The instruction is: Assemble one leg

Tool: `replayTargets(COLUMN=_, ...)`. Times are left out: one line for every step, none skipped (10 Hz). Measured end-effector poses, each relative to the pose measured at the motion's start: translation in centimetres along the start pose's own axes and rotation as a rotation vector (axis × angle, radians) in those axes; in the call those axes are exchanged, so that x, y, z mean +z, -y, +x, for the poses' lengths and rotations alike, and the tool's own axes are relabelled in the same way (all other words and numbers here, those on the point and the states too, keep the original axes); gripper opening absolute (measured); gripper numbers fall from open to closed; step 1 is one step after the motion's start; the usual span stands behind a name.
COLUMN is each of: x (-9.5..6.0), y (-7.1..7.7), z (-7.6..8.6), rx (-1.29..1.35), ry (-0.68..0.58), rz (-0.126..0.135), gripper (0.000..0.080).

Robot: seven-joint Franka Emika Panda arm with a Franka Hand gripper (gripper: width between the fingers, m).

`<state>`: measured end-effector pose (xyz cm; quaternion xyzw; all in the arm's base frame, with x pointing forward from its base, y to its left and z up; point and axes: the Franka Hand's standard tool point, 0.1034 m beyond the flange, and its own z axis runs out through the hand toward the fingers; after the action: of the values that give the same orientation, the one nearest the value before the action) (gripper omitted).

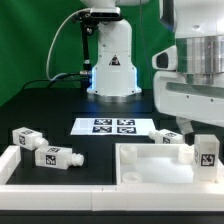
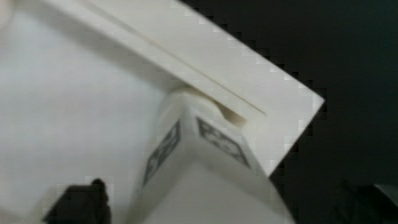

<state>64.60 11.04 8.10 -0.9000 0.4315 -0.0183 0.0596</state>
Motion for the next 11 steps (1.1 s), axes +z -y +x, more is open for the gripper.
replayTargets(x=0.02, y=-0.03, z=0.02, rx=-0.053, ry=0.0, rz=0.0, gripper=0.0643)
replayTargets(x=0.02, y=-0.06, z=0.05, rx=-0.128, ry=0.0, rz=0.0, gripper=0.0643)
replayTargets(x=0.01, y=-0.07, z=0.07, rx=-0.216, ry=-0.001, rz=-0.001, gripper=0.0648)
replayTargets(x=0.02, y=-0.05, z=0.02, rx=-0.326, ry=-0.004, rz=-0.005, gripper=0.0649)
replayTargets(x=0.25, y=0.11, z=-0.22, rx=-0.64, ry=-0.025, rz=-0.032, gripper=0.0649)
replayTargets(x=0.43, y=0.11, z=-0.12, rx=-0.71, ry=-0.027, rz=-0.028, gripper=0.0649)
replayTargets(x=0.42, y=0.11, z=-0.1, rx=-0.68, ry=-0.027, rz=-0.027, gripper=0.062)
replayTargets(x=0.43, y=0.1, z=-0.1, rx=-0.667, ry=-0.027, rz=-0.027, gripper=0.062)
replayTargets(x=0.44, y=0.1, z=-0.1, rx=-0.662, ry=-0.027, rz=-0.027, gripper=0.0435)
replayTargets(x=0.45, y=0.12, z=-0.14, rx=-0.584, ry=-0.027, rz=-0.025, gripper=0.0435)
replayTargets(x=0.47, y=-0.08, z=0.05, rx=-0.497, ry=-0.028, rz=-0.027, gripper=0.0287)
